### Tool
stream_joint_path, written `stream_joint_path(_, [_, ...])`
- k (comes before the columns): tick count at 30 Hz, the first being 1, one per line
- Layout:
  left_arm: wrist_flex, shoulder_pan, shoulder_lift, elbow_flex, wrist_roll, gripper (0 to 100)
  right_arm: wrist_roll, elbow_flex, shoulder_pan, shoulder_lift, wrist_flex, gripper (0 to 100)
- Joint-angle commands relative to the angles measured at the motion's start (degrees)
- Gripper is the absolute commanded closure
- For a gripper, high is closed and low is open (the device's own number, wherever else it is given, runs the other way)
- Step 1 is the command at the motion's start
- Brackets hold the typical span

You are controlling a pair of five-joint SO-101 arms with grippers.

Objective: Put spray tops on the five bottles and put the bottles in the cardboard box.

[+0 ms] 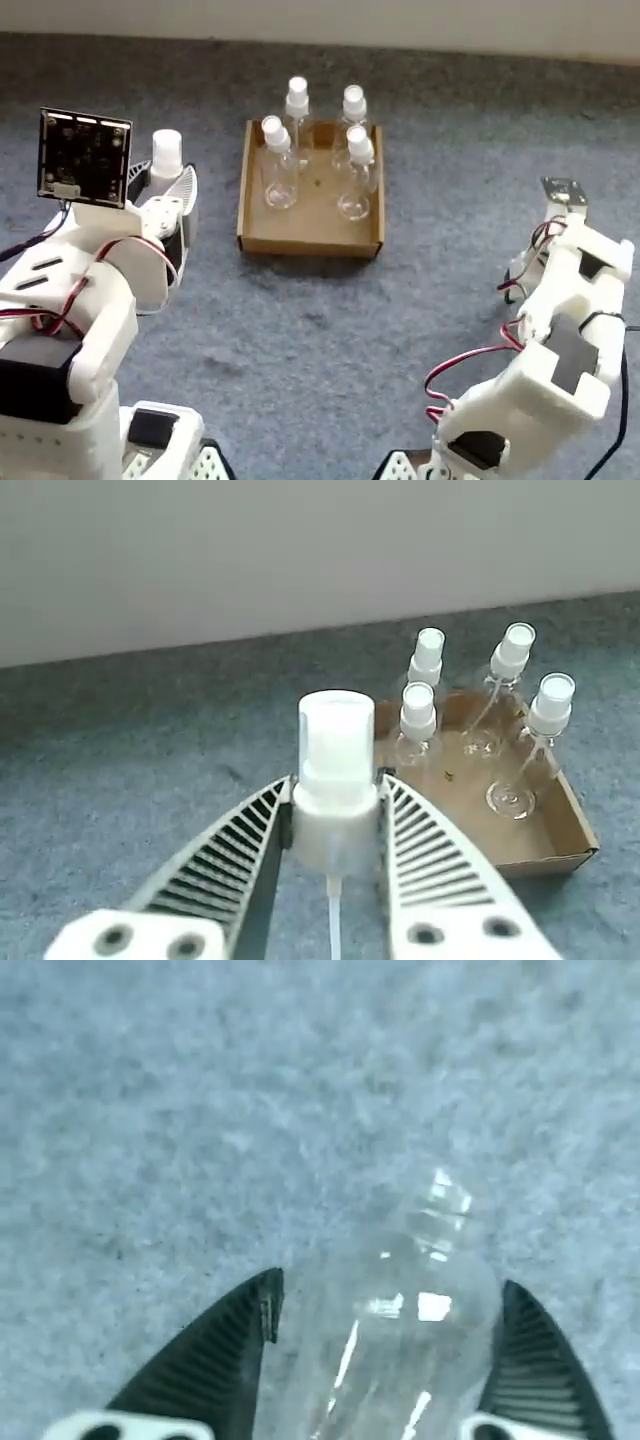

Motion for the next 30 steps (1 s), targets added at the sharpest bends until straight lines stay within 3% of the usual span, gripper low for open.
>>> stream_joint_path(1, [0.53, -0.4, -0.31, -0.22, -0.35, 100, 0.62, -5.93, 0.04, -0.31, 6.29, 68.4])
stream_joint_path(14, [0.0, -0.31, -0.31, 2.86, -0.35, 100, -7.38, -28.0, -3.82, 6.11, 24.57, 68.4])
stream_joint_path(27, [0.0, -0.22, -0.4, 3.91, -0.35, 100, -7.12, -37.76, -0.4, 18.33, 29.58, 68.7])
stream_joint_path(30, [0.0, -0.22, -0.31, 3.91, -0.35, 100, -7.03, -37.76, -0.22, 18.42, 28.44, 74.8])
